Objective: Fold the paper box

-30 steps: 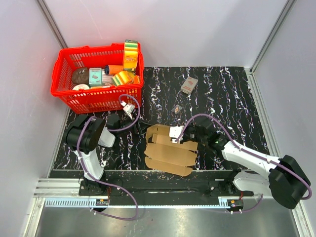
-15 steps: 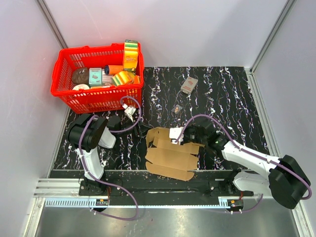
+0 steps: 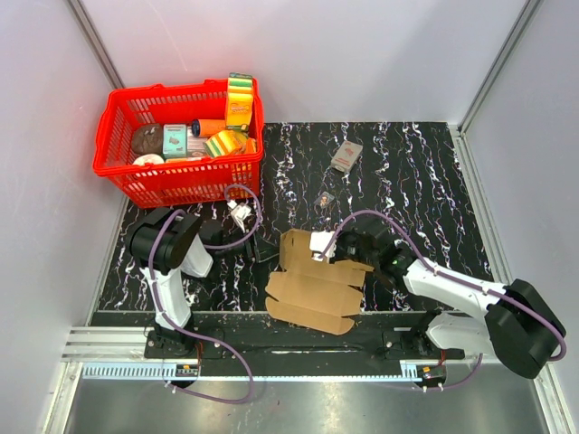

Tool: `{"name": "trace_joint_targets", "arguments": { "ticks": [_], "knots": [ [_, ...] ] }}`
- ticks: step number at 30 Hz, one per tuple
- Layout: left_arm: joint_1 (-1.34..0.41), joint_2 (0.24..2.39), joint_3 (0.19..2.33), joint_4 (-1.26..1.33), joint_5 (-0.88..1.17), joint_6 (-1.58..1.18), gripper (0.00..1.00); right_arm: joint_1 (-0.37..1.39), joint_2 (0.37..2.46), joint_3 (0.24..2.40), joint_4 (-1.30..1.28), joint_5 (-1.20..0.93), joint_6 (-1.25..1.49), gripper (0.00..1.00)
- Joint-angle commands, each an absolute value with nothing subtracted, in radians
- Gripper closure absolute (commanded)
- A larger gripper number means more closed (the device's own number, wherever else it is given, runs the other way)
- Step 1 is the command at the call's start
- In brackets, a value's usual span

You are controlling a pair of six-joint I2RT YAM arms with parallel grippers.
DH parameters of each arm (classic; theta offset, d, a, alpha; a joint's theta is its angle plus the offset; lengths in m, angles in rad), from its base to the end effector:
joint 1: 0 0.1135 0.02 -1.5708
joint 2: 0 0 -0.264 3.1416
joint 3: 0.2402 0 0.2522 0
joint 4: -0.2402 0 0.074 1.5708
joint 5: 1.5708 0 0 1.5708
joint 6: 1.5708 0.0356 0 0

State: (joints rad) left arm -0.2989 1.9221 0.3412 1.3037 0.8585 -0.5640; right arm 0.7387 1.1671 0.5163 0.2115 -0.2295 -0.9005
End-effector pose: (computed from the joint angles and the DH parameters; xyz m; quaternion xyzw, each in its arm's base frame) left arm 0.2424 -0.1029 0.0892 0.1527 0.7524 -0.5308 0.3589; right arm 0.1763 0.1715 0.2094 -0.6548 0.5275 0.0533 0.5386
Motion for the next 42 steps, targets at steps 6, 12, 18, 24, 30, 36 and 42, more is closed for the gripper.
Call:
{"name": "trace_joint_targets", "arguments": {
  "ticks": [6, 12, 18, 24, 30, 36, 42],
  "knots": [
    [-0.307, 1.878, 0.291, 1.664, 0.881, -0.56, 0.39, 0.746, 1.166, 0.514, 0.31, -0.19, -0.867, 1.0],
    [-0.321, 1.873, 0.314, 1.664, 0.885, -0.569, 0.39, 0.744, 1.164, 0.518, 0.29, -0.201, -0.876, 1.0],
    [-0.333, 1.858, 0.325, 1.664, 0.885, -0.571, 0.39, 0.747, 1.16, 0.514, 0.25, -0.21, -0.919, 1.0],
    [-0.334, 1.853, 0.325, 1.666, 0.885, -0.571, 0.39, 0.758, 1.154, 0.488, 0.297, -0.187, -0.949, 1.0],
    [-0.334, 1.83, 0.328, 1.664, 0.885, -0.574, 0.39, 0.762, 1.164, 0.472, 0.383, -0.152, -1.002, 1.0],
    [-0.334, 1.807, 0.331, 1.664, 0.884, -0.577, 0.4, 0.762, 1.18, 0.466, 0.413, -0.138, -1.022, 1.0],
    [-0.345, 1.802, 0.344, 1.664, 0.888, -0.578, 0.39, 0.765, 1.181, 0.465, 0.419, -0.137, -1.031, 1.0]
  ]
}}
